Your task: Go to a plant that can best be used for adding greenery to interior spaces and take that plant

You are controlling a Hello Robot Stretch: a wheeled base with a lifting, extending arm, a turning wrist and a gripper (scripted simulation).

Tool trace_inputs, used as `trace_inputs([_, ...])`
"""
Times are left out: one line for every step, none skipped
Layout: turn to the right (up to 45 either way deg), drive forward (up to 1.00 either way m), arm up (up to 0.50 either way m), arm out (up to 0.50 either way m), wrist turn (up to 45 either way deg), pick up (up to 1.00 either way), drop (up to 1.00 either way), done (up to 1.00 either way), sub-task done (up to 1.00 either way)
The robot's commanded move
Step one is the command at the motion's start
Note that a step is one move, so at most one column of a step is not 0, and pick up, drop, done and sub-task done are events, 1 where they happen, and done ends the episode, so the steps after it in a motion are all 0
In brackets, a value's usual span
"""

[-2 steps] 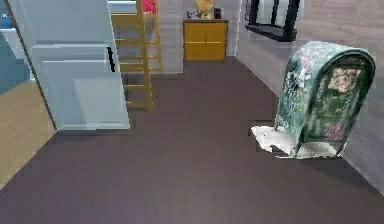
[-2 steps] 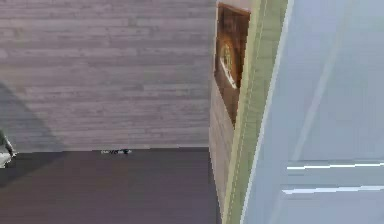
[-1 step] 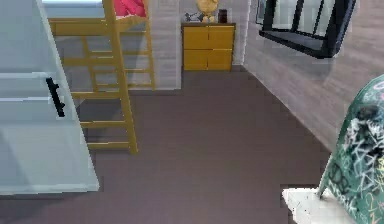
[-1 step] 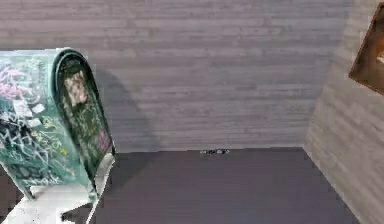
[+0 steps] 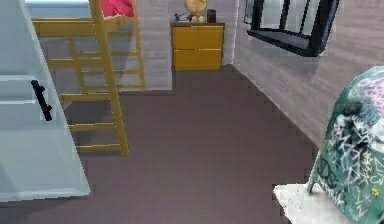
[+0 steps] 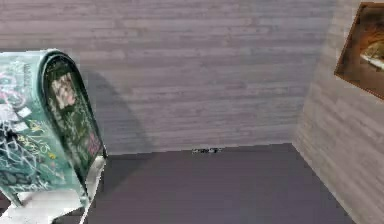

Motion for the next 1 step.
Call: trace_inputs([6.0, 0.0, 0.0, 0.0, 0.0, 0.0, 0.0, 0.0, 0.0])
